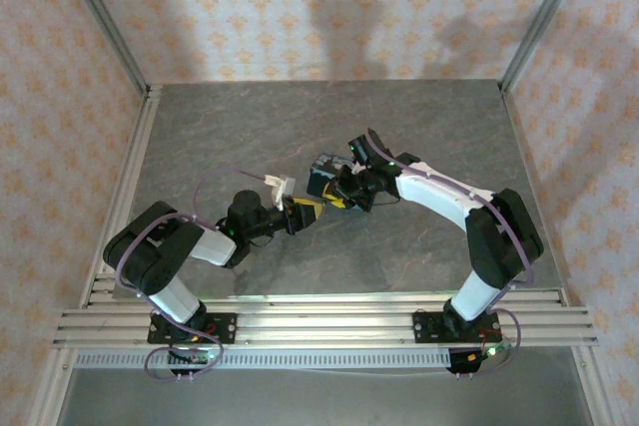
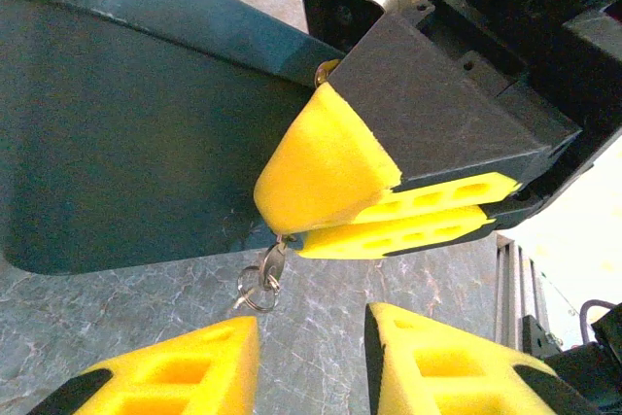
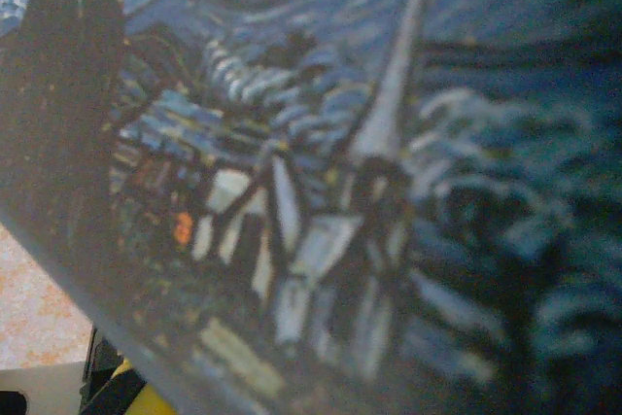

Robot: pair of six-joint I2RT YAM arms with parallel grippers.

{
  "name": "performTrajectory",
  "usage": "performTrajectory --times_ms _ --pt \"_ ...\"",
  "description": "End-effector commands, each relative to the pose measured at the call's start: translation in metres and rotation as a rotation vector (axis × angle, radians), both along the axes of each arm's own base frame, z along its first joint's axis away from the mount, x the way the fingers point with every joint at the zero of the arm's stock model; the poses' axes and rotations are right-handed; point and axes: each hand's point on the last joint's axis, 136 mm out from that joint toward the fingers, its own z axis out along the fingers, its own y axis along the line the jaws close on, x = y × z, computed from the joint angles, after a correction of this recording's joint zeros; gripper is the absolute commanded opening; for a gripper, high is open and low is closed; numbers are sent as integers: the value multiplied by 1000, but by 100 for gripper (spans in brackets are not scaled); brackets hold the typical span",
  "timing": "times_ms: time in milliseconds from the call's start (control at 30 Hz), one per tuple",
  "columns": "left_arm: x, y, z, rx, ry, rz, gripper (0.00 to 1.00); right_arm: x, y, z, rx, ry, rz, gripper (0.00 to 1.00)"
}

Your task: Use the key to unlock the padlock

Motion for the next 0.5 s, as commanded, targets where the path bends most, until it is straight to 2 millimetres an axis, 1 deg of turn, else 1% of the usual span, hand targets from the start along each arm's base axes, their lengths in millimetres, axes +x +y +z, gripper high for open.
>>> performTrajectory --times_ms 0,467 --pt "6 -7 12 -53 -24 -25 33 6 4 27 65 -62 6 0" --pt "18 -15 13 -63 -34 -29 31 6 5 29 73 -59 10 0"
